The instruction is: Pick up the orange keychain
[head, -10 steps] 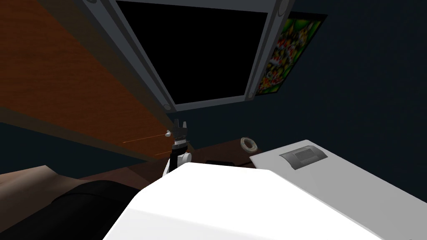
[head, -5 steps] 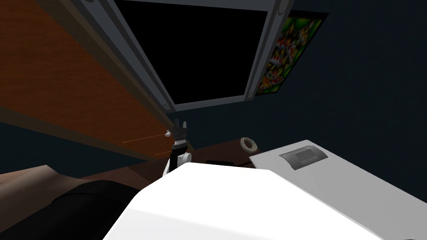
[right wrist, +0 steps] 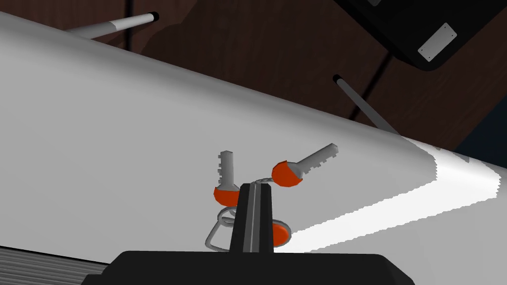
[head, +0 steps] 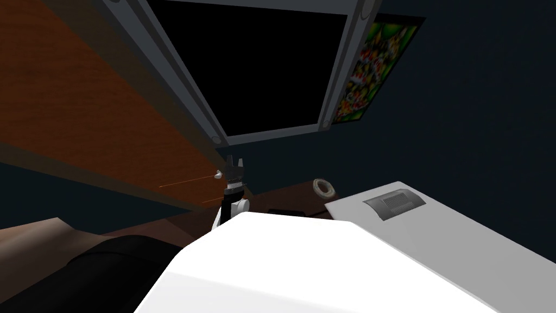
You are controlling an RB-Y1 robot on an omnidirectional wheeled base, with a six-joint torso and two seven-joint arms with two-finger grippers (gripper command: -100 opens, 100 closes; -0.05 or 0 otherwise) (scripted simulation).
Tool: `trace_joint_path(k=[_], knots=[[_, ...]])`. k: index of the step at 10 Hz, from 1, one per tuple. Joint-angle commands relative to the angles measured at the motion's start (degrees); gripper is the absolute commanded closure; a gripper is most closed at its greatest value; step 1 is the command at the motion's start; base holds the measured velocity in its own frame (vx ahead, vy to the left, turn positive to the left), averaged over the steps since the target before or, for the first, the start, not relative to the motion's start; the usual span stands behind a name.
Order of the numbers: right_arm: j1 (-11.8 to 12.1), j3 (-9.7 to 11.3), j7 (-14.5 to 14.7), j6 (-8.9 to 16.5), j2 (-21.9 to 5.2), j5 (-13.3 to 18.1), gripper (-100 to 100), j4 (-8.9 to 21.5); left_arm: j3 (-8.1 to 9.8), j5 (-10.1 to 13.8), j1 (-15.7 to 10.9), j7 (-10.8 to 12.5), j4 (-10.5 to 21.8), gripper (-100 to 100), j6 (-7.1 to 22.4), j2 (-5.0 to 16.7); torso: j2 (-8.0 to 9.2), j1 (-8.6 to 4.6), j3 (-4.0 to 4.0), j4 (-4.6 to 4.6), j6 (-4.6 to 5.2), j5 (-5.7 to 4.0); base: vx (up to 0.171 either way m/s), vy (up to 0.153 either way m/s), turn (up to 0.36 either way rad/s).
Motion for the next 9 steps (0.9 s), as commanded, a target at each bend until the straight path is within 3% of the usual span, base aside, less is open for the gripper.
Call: trace_joint_path(k=[1,2,3,4,9], knots=[[1.20,-0.18,-0.14,-1.34,-1.89,-1.03,100,-0.60,0.00,0.00,0.00,0.00,0.00,0,0.00,0.00,0.00,0.00,0.00,0.00,0.00,0.00,-0.004,0.036,-0.025],[0.49,0.09,-0.23,-0.85,-1.16,-0.56,100,-0.13,0.00,0.00,0.00,0.00,0.00,0,0.00,0.00,0.00,0.02,0.00,0.00,0.00,0.00,-0.001,0.016,-0.005],[0.53,0.10,-0.28,-1.04,-1.27,-0.62,0,-0.14,0.00,0.00,0.00,0.00,0.00,0,0.00,0.00,-0.01,-0.04,0.00,0.00,0.00,-0.01,0.000,0.000,0.000],[0.86,-0.10,0.35,-1.67,-3.10,0.50,-100,0.06,0.00,0.00,0.00,0.00,0.00,0,0.00,0.00,-0.01,-0.09,0.00,0.00,0.00,-0.03,0.011,0.007,0.099],[-0.74,-0.02,3.80,-3.37,-9.02,6.99,-100,0.23,0.00,0.00,-0.01,0.00,0.00,0,0.00,0.01,0.16,-0.25,0.10,0.04,-0.03,-0.07,-0.044,-0.018,0.122]])
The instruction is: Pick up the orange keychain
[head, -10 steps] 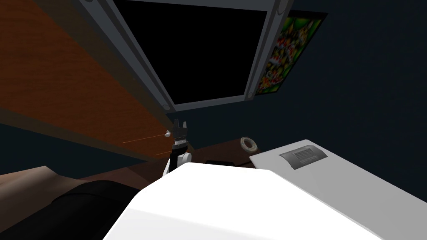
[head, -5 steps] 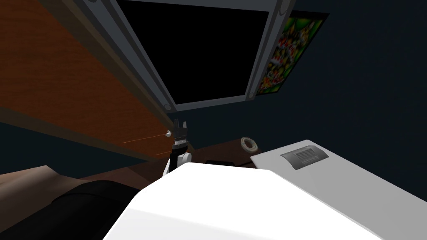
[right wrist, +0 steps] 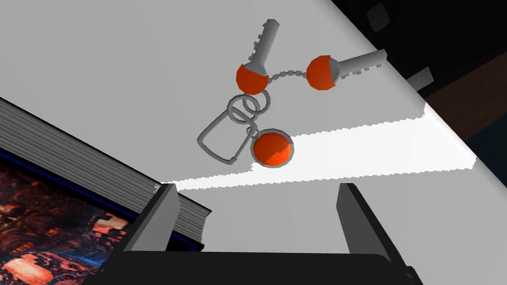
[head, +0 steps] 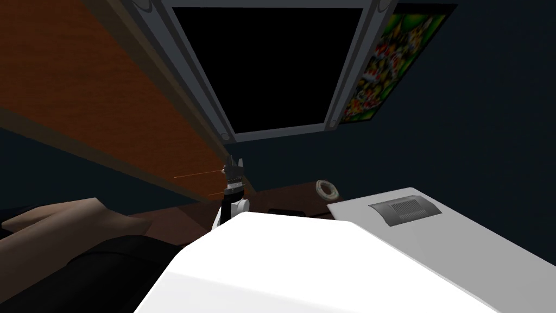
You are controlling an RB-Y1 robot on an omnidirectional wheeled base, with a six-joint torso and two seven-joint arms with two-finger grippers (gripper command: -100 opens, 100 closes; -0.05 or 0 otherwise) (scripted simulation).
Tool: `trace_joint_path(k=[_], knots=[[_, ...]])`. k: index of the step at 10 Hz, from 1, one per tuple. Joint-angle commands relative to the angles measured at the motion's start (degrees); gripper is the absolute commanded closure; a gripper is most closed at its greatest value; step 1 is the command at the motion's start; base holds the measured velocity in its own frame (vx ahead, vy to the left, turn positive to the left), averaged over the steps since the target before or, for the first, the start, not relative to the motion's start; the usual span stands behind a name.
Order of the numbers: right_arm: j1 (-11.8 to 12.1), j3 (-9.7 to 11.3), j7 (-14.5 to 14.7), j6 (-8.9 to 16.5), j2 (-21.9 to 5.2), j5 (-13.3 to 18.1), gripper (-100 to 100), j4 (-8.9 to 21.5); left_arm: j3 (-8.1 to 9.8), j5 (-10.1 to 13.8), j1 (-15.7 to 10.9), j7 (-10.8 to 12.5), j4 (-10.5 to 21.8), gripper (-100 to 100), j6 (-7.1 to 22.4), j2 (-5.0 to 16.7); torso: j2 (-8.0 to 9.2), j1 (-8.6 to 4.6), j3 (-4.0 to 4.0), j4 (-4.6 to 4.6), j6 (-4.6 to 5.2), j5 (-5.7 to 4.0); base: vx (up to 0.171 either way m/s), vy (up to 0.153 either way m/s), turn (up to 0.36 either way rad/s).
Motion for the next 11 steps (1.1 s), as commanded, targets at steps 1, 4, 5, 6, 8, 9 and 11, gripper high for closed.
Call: trace_joint_path(k=[1,4,5,6,8,9,11], knots=[[-0.53,-0.12,1.33,-0.43,-1.89,2.14,-100,-0.37,0.00,0.00,0.00,0.00,0.00,0,0.00,0.00,0.00,0.00,0.00,0.00,0.00,0.00,-0.070,-0.012,0.108],[-2.31,0.09,3.64,-1.39,-5.30,6.53,-100,-0.45,0.00,0.00,0.00,0.00,0.00,0,0.00,0.00,0.05,0.01,0.03,0.01,0.00,0.00,-0.079,-0.019,0.129],[-2.94,0.14,4.45,-1.69,-6.43,8.00,-100,-0.44,0.00,0.00,0.00,0.00,0.00,0,0.00,0.00,0.10,-0.03,0.06,0.02,0.02,0.00,-0.089,-0.035,0.135],[-3.58,0.20,5.28,-1.97,-7.55,9.46,-100,-0.41,0.00,0.00,0.00,0.00,0.00,0,0.00,0.00,0.10,-0.06,0.06,0.03,0.01,-0.01,-0.075,-0.031,0.121],[-4.81,0.29,6.98,-2.45,-9.68,12.27,-100,-0.26,0.00,0.00,0.00,0.00,0.00,0,0.00,0.00,0.04,-0.07,0.03,0.01,0.02,-0.01,-0.074,-0.027,0.132],[-5.39,0.32,7.88,-2.64,-10.66,13.61,-100,-0.14,0.00,0.00,0.00,0.00,0.00,0,0.00,0.00,0.04,-0.03,0.02,0.01,0.02,-0.01,-0.083,-0.025,0.121],[-6.52,0.34,9.79,-2.93,-12.39,16.12,-100,0.14,0.00,0.00,0.00,0.00,0.00,0,0.00,0.00,0.08,-0.04,0.05,0.02,0.03,-0.01,-0.090,-0.016,0.112]])
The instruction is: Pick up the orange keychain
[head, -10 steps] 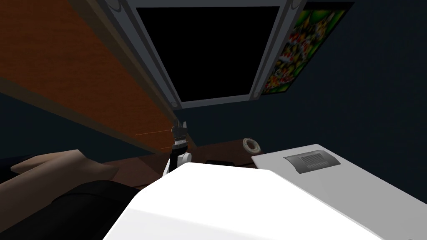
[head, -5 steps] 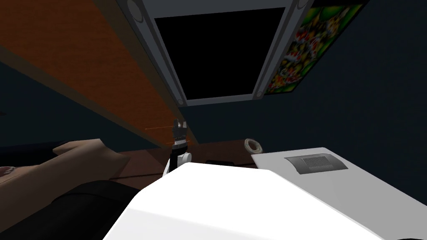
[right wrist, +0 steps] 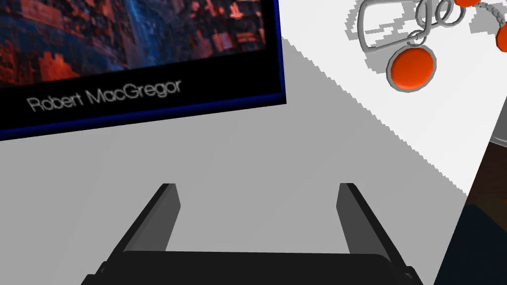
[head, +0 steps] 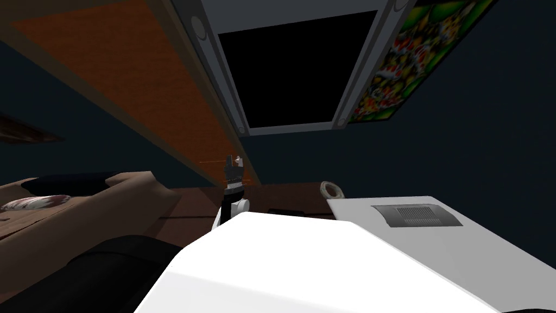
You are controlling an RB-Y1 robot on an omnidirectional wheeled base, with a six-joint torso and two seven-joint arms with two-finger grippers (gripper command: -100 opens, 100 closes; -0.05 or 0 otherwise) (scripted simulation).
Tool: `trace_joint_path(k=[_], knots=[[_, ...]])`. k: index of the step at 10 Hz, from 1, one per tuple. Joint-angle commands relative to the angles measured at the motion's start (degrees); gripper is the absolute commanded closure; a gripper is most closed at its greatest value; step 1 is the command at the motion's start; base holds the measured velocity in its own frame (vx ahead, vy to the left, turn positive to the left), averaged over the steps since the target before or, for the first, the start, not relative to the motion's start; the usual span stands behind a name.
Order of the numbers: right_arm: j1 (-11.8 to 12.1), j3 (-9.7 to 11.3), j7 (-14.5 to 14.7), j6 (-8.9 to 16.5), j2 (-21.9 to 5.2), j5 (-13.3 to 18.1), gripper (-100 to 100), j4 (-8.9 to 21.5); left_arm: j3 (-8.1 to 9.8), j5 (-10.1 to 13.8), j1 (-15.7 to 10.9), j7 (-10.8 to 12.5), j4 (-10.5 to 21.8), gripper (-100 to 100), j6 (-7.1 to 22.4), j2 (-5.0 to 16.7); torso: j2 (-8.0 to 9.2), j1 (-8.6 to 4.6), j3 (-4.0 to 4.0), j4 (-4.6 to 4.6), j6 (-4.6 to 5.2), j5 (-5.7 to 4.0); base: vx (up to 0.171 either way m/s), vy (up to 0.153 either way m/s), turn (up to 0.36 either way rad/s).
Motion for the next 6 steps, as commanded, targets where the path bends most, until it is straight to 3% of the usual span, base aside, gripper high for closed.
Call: trace_joint_path(k=[1,6], knots=[[-0.92,0.02,1.70,-0.23,-1.27,1.99,-100,0.25,0.00,0.00,0.00,0.00,0.00,0,0.00,0.00,0.00,0.00,0.00,0.00,0.00,0.00,-0.084,0.005,0.119],[-3.47,-0.13,7.46,-0.15,-2.46,7.00,-100,0.81,-0.01,0.00,0.00,0.00,0.00,0,0.00,-0.01,0.06,0.30,0.04,0.02,0.03,0.07,-0.091,0.052,0.102]])
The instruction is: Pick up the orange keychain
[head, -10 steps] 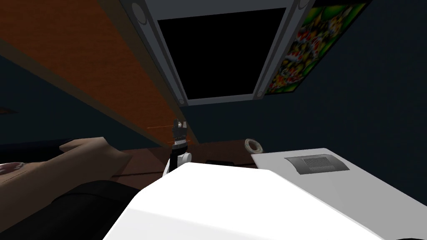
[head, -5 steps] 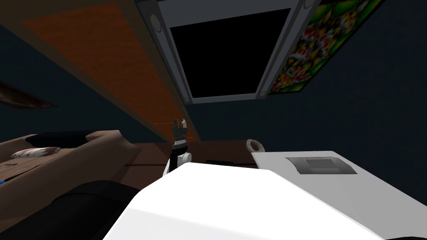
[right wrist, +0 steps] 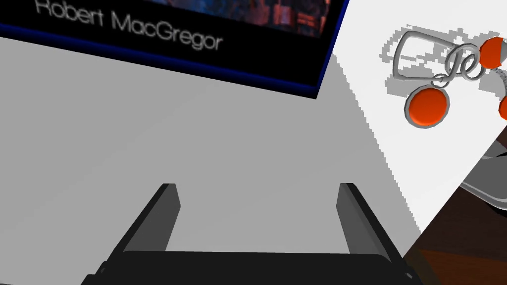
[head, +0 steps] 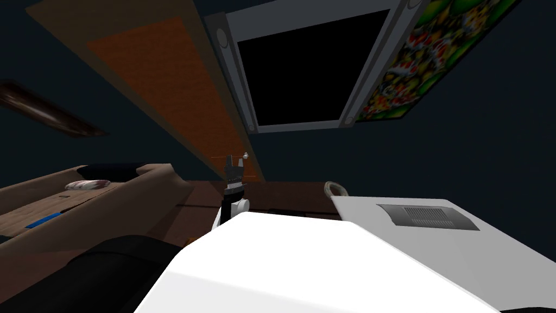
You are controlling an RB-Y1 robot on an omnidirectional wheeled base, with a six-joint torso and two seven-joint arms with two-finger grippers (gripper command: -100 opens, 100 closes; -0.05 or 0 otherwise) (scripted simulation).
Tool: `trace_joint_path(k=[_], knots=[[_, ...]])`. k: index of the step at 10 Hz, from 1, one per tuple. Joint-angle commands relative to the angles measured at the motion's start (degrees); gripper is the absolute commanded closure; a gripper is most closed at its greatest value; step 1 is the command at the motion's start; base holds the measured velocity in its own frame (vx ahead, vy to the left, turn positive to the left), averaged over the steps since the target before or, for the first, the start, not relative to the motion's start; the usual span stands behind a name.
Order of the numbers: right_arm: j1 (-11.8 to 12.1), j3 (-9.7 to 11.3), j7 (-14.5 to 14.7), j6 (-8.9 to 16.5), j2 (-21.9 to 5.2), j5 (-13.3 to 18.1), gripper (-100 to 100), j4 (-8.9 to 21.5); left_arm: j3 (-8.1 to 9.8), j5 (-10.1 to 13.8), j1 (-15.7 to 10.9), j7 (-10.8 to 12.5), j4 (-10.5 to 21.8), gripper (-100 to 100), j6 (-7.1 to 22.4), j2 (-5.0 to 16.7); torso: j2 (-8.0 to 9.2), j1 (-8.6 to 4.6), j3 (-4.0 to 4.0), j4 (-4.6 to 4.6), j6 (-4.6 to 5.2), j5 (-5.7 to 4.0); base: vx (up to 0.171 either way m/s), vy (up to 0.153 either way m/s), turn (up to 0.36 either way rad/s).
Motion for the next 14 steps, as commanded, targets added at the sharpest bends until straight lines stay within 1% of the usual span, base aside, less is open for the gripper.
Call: trace_joint_path(k=[1,5,8,11,13,14], knots=[[-0.81,-0.06,2.22,0.19,0.25,1.46,-100,0.14,0.00,0.00,0.00,0.00,0.00,0,0.00,0.00,0.00,0.00,0.00,0.00,0.00,0.00,-0.097,0.111,0.097],[-2.76,-0.29,7.79,1.09,2.38,4.55,-100,0.37,-0.01,0.00,0.00,0.00,0.00,0,0.00,-0.01,-0.01,0.30,-0.01,0.00,0.01,0.08,-0.095,0.143,0.082],[-4.12,-0.45,12.04,2.05,4.68,6.59,-100,0.59,0.00,0.00,0.00,0.00,0.00,0,0.00,0.00,0.15,0.22,0.09,0.03,0.04,0.07,-0.116,0.139,0.066],[-5.34,-0.60,15.97,3.12,6.97,8.40,-100,0.91,0.00,0.00,0.00,0.00,0.00,0,0.00,0.00,0.01,0.23,0.01,0.01,0.03,0.07,-0.085,0.144,0.061],[-6.05,-0.69,18.14,3.79,8.23,9.42,-100,1.18,0.00,0.00,0.00,0.00,0.00,0,0.00,0.00,0.04,0.11,0.03,0.01,0.04,0.05,-0.092,0.097,0.051],[-6.60,-0.77,19.78,4.39,9.10,10.22,-100,1.51,0.00,0.00,0.00,0.00,0.00,0,0.00,0.00,0.04,0.02,0.03,0.01,0.03,0.03,-0.086,0.068,0.077]])
